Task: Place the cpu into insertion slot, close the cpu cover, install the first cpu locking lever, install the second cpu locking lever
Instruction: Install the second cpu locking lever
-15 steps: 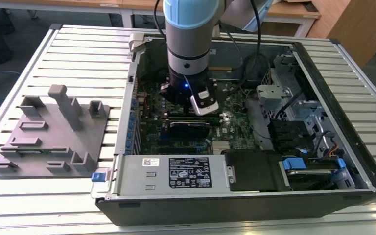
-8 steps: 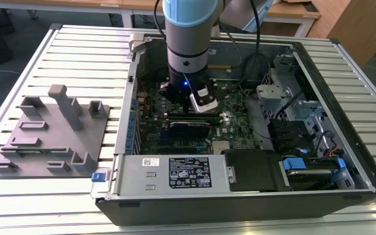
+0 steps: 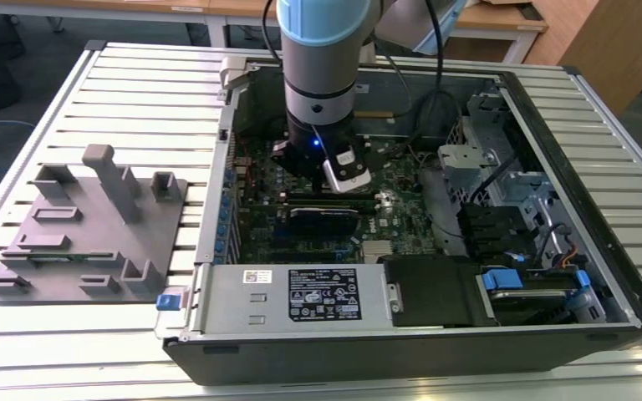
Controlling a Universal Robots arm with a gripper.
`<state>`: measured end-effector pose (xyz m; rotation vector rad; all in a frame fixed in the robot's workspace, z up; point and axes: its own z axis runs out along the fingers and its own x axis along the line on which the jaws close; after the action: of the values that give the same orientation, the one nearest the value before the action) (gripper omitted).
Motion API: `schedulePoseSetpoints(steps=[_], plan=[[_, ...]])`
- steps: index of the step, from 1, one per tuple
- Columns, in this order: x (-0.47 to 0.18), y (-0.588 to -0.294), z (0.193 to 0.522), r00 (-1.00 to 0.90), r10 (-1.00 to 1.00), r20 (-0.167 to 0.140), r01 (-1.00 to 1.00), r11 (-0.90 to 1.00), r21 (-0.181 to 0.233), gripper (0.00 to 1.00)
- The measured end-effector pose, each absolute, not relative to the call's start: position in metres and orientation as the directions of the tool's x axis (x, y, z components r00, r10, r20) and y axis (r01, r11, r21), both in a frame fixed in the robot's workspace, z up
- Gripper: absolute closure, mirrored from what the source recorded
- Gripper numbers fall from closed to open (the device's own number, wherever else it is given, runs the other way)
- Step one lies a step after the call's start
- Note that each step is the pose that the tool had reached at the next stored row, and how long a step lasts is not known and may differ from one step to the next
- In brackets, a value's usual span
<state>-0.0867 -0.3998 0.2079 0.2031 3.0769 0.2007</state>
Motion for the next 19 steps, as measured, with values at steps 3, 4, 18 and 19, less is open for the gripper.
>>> schedulePoseSetpoints(steps=[3,4,18,19], plan=[[-0.0870,-0.3989,0.2075,-0.990,0.134,-0.043,0.127,0.983,0.131,0.90],[-0.0872,-0.3984,0.2074,-0.990,0.134,-0.043,0.127,0.983,0.130,0.90],[-0.0898,-0.3927,0.2037,-0.990,0.134,-0.043,0.127,0.983,0.130,0.90],[-0.0900,-0.3927,0.2035,-0.990,0.134,-0.043,0.127,0.983,0.130,0.90]])
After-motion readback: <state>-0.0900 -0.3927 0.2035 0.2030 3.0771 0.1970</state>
